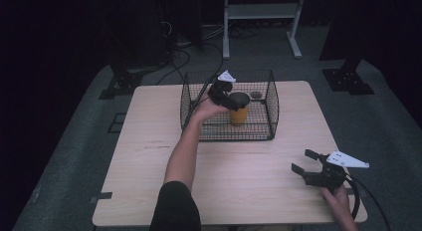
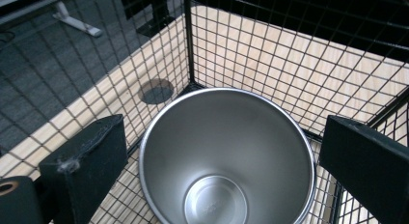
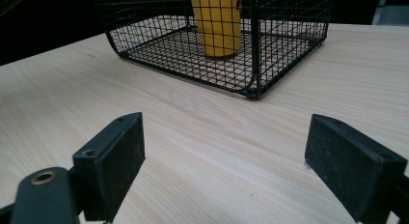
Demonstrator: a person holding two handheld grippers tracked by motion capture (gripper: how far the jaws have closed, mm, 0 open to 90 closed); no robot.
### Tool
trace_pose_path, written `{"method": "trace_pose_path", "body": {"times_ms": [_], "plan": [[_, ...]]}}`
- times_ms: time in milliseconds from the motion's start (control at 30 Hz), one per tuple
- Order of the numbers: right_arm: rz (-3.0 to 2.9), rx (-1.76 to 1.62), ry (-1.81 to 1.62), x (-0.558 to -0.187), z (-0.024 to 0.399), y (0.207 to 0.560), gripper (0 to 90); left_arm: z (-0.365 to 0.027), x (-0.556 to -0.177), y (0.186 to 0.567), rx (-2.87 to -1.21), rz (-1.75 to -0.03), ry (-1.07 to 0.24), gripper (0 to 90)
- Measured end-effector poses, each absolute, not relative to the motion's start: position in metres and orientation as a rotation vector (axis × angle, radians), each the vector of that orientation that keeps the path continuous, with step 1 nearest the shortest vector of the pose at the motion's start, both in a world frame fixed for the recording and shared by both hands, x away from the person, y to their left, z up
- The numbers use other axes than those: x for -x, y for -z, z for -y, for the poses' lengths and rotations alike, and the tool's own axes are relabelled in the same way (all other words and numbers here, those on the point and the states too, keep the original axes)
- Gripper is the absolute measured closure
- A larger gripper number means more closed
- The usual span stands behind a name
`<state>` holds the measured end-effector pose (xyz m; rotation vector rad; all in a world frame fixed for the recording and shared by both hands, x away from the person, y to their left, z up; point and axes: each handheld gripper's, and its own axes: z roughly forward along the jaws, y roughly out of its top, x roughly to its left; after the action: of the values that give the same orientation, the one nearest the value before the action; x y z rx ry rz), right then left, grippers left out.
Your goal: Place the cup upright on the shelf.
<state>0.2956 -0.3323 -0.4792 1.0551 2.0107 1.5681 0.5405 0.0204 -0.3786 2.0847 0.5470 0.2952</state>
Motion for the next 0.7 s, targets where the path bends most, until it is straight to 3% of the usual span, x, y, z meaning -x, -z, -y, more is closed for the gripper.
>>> {"method": "trace_pose_path", "body": {"times_ms": [700], "plan": [[-2.011, -1.053, -1.557, -0.295, 0.331, 0.479, 13.0, -0.041, -0.504, 0.358, -2.009, -0.524, -0.344, 2.1]]}}
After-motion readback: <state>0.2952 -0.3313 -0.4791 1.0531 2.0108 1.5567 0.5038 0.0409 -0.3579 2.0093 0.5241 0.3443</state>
